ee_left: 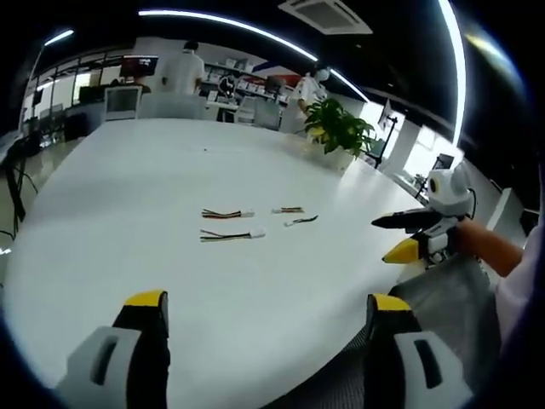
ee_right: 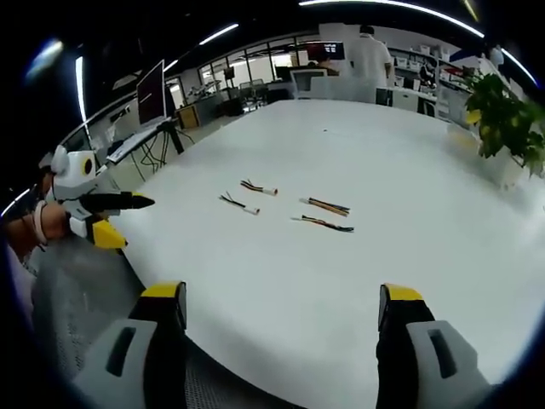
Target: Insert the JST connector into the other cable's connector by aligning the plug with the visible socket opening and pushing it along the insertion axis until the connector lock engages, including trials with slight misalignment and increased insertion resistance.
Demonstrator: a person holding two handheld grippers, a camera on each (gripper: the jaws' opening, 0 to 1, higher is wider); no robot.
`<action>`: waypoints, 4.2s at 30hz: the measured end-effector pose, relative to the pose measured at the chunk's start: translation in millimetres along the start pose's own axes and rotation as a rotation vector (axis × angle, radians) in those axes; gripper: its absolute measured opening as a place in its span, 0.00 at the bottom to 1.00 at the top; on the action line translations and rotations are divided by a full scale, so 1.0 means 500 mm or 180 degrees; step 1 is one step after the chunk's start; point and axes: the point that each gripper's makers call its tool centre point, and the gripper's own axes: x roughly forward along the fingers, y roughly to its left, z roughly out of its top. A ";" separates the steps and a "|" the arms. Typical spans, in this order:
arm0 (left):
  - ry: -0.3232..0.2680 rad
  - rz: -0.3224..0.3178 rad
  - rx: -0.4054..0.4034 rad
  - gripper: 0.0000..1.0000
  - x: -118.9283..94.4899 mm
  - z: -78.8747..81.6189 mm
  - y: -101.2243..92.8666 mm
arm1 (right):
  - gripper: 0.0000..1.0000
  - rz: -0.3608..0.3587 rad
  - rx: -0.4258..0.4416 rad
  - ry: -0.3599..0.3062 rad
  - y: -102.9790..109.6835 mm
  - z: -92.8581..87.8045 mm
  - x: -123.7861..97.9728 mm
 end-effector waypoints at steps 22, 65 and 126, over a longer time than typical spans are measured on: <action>-0.0205 -0.0415 0.0266 0.93 0.015 0.113 0.031 | 0.81 0.0276 -0.0496 -0.0281 -0.028 0.110 -0.002; -0.0260 -0.0944 0.0528 0.88 0.138 0.169 0.022 | 0.55 0.0468 -0.0915 -0.0388 -0.096 0.174 0.093; -0.0249 -0.1268 0.0895 0.79 0.272 0.207 0.046 | 0.45 0.0731 -0.0973 -0.0342 -0.124 0.188 0.224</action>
